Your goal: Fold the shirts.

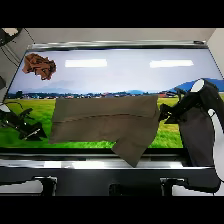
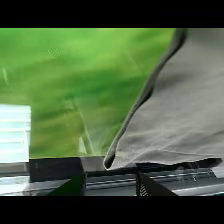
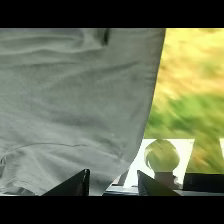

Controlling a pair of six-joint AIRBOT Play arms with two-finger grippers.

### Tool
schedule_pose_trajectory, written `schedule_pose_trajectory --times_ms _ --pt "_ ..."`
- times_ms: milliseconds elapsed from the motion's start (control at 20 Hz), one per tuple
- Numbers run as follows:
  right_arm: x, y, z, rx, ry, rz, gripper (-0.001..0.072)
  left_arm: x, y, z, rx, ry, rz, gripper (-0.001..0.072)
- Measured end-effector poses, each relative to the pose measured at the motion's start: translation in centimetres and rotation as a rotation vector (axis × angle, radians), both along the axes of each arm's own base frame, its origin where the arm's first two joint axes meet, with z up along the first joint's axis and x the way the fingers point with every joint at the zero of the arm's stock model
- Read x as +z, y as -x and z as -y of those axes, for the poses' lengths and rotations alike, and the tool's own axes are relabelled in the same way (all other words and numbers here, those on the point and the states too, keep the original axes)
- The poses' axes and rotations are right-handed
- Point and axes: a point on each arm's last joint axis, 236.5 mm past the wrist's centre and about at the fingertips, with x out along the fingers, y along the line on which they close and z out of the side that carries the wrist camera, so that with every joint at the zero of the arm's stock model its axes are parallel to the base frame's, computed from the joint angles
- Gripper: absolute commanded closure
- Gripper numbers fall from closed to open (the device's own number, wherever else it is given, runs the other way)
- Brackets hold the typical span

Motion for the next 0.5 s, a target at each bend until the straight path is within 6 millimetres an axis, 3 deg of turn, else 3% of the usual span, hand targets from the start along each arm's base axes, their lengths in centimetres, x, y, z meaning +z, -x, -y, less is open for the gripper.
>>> schedule_pose_trajectory --times_ms 200,350,450,500 --pt "-0.3 0.7 -0.3 0.012 -0.010 -0.005 0.0312 -1.7 1.3 1.0 0.029 0.022 0.005 0.0331" --pt "-0.4 1.0 -0.5 0.021 -0.014 -0.010 0.0310 -2.1 1.2 1.5 0.047 0.035 0.024 0.0464" --pt "-0.3 1.4 -0.5 0.032 -0.018 -0.017 0.0231 -2.4 0.6 1.7 0.064 0.037 0.051 0.0632" --pt "-0.3 1.7 -0.6 0.038 -0.020 -0.020 0.0231 -2.5 0.3 1.9 0.070 0.039 0.064 0.0659"
